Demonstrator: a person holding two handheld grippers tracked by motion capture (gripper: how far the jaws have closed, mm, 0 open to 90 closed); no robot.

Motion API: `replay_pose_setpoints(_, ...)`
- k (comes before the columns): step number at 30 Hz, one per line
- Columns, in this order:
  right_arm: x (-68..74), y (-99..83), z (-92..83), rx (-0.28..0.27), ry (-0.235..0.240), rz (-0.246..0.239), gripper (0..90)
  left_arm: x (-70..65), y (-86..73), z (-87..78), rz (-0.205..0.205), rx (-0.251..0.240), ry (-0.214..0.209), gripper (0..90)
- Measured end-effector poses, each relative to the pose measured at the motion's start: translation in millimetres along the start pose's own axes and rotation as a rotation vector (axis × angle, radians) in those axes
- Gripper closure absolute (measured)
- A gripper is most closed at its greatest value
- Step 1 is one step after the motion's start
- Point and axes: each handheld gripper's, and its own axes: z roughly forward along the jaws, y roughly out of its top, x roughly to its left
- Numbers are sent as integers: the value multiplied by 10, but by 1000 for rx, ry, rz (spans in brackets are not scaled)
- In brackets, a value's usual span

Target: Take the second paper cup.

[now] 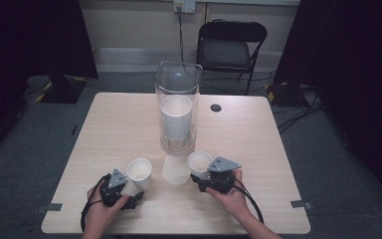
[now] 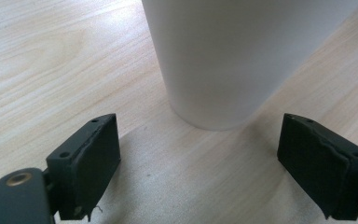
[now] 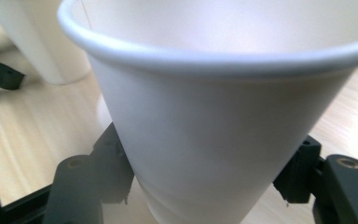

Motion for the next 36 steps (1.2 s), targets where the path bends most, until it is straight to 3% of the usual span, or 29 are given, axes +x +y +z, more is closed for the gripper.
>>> replay_pose_setpoints(2,-123,-37,-14,17,-6,19,331,0,0,0,0,0,-1,125)
replay_pose_setpoints(10,-285,-137,30,55,-39,26,312,1,0,0,0,0,-1,125)
replay_pose_setpoints(26,-332,-184,64,88,-61,36,287,1,0,0,0,0,0,125)
replay_pose_setpoints(36,-330,-180,6,93,-74,38,191,0,0,0,0,0,0,125)
